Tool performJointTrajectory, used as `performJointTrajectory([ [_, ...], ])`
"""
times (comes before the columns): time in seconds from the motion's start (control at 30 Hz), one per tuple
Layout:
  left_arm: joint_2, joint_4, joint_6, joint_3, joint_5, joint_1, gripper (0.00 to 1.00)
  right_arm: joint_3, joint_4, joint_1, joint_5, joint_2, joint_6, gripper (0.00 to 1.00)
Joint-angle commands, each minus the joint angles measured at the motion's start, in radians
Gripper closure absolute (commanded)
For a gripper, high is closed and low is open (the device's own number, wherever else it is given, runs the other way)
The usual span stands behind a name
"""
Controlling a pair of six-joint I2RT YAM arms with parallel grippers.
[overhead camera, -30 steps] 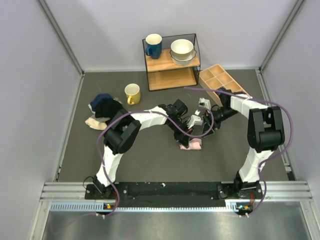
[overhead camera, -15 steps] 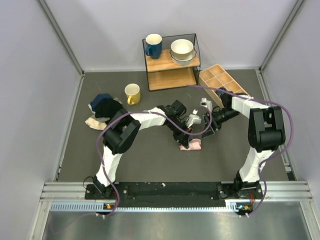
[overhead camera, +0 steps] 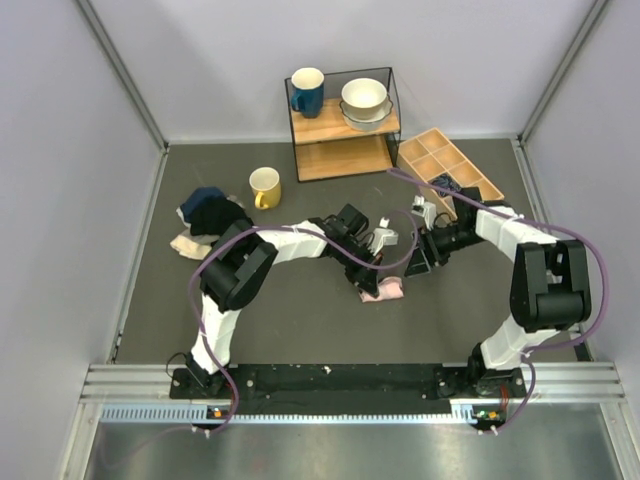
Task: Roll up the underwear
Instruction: Roll the underwear to the center of the board, then pick up the underwear from the center of the board.
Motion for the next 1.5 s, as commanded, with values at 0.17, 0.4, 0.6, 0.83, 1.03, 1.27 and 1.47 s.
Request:
performJointTrajectory([
  [0.17, 0.077, 0.075, -0.090, -0.100, -0.121, -0.033, 1.00, -0.065, 0.142, 0.005, -0.055, 0.064, 0.232, 0.34],
  [0.4, 0.081, 0.117, -0.118, -0.123, -0.117, -0.034, 1.00, -0.063, 0.213, 0.037, 0.012, 0.133, 0.313, 0.30],
  [0.6, 0.086, 0.134, -0.130, -0.128, -0.114, -0.034, 1.00, -0.065, 0.225, 0.070, 0.037, 0.171, 0.327, 0.30],
  [0.83, 0.089, 0.140, -0.139, -0.128, -0.116, -0.033, 0.99, -0.060, 0.214, 0.106, 0.038, 0.220, 0.327, 0.31],
  [1.03, 0.091, 0.144, -0.142, -0.130, -0.119, -0.030, 0.99, -0.050, 0.194, 0.125, 0.043, 0.250, 0.310, 0.37],
  [1.27, 0.086, 0.161, -0.151, -0.142, -0.127, -0.016, 0.96, -0.037, 0.179, 0.133, 0.042, 0.274, 0.300, 0.69],
  [1.47, 0.054, 0.180, -0.156, -0.169, -0.170, 0.001, 0.87, -0.030, 0.165, 0.133, 0.016, 0.274, 0.284, 0.97],
])
